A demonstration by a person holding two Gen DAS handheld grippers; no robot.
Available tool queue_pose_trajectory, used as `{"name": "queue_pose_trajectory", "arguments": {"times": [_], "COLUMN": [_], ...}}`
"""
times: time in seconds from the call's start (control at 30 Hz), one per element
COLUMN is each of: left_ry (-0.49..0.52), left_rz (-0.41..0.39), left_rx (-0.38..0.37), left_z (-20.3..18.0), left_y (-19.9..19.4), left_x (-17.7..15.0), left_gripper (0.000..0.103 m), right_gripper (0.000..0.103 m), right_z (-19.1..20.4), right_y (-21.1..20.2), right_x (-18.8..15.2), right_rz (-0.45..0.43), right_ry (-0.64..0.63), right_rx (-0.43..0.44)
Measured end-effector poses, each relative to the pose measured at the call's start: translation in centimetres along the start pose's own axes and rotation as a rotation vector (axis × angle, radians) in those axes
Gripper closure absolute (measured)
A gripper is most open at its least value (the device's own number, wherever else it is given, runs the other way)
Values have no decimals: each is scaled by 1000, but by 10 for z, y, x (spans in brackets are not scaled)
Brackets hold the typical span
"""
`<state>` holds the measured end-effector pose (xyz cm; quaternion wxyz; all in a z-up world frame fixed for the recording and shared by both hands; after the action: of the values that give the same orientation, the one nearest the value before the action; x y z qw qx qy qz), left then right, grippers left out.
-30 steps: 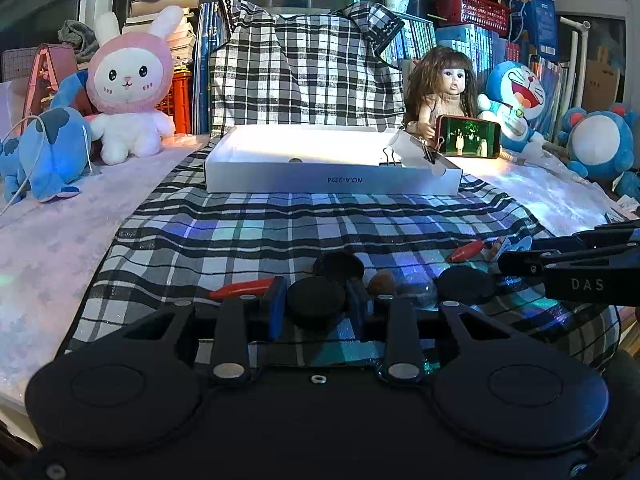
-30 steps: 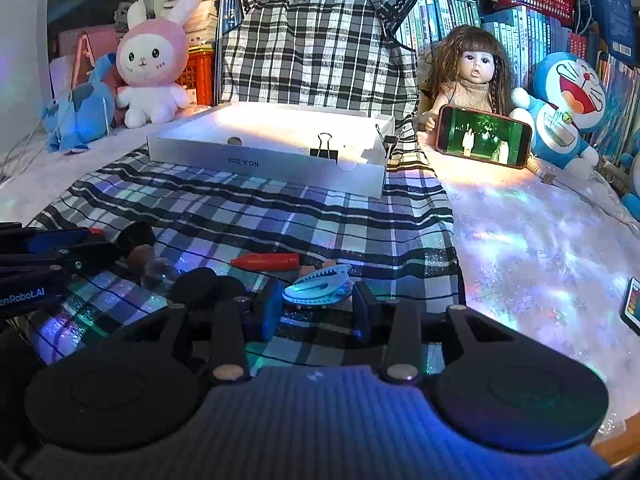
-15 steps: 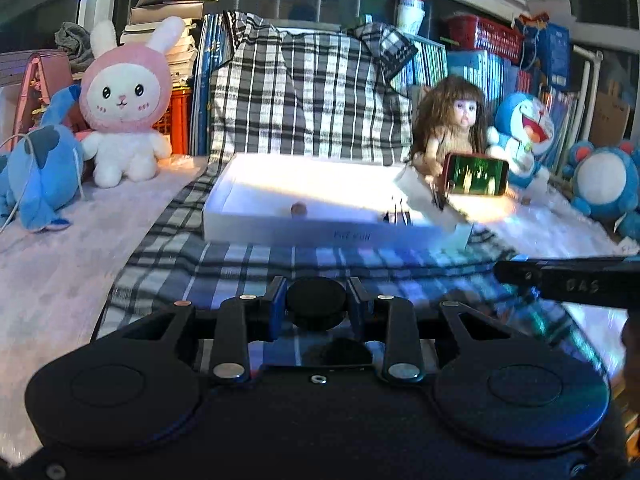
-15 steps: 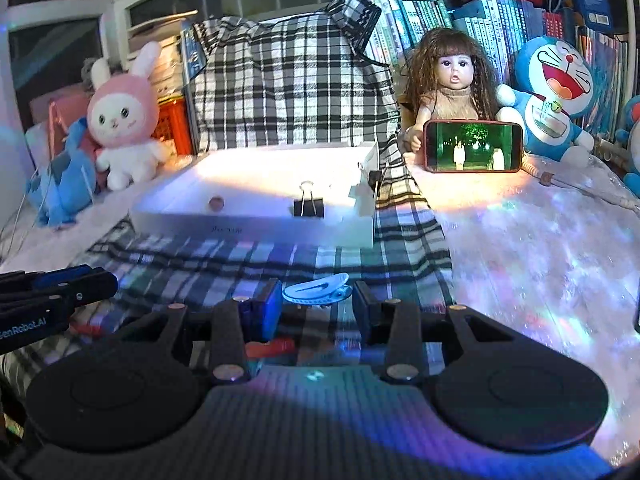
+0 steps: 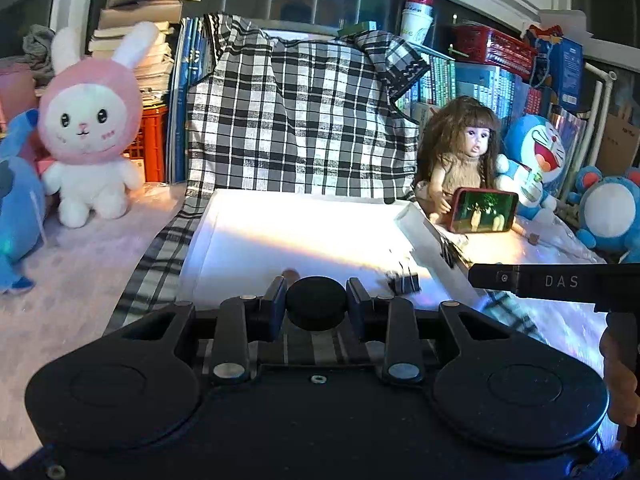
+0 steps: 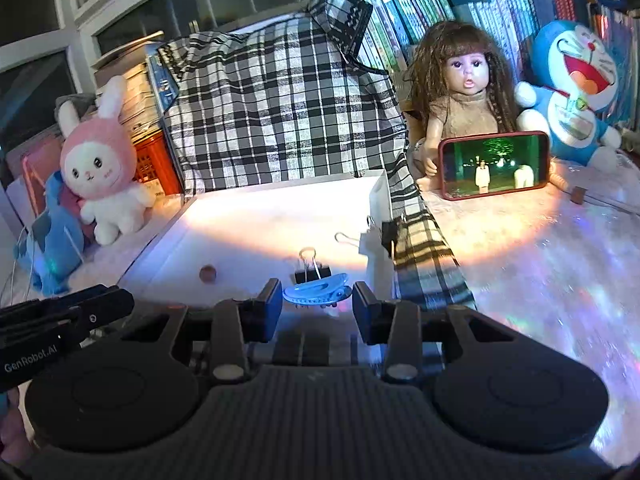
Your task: Organize rigid objects
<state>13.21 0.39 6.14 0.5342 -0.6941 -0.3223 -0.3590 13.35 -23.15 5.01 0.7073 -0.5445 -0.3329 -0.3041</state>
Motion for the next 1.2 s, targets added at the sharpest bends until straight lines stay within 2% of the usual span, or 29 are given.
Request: {"name": "queue_pose_trajectory", "arguments": {"times": [0.27,0.6,0.87,1.07,1.2], "left_ry": [-40,-136,-129,-87,-93], "left_rz": [131,293,312,319,331], "left_rx": [-13,20,37,42,46], "left_z": [12,36,37,33,33], "left_y": [69,148,170,175,177], "left_x": [48,62,52,45,41], "left_gripper": [72,72,72,72,72], "right_gripper": [59,59,59,59,59], "right_z": [-3,4,13,14,15], "right_y": [56,118,134,139,143], "right_x": [48,59,54,50,47], "right_rz": [130,283,309,320,333], "right_ry": [51,66,52,42,41], "right_rx": [18,-13,-23,-50,-59]}}
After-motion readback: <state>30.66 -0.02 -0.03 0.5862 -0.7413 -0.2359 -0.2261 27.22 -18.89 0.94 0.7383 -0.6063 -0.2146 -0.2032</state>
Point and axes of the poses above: each gripper's, at about its wrist camera, not at the fingertips, and y roughly the way its jaws point, z to its left, x to its top, the point moved 2 cm from there along y, roughly the way its jaws point, and after that the axes turned 3 degrees about -y, right-handed, at the moved point
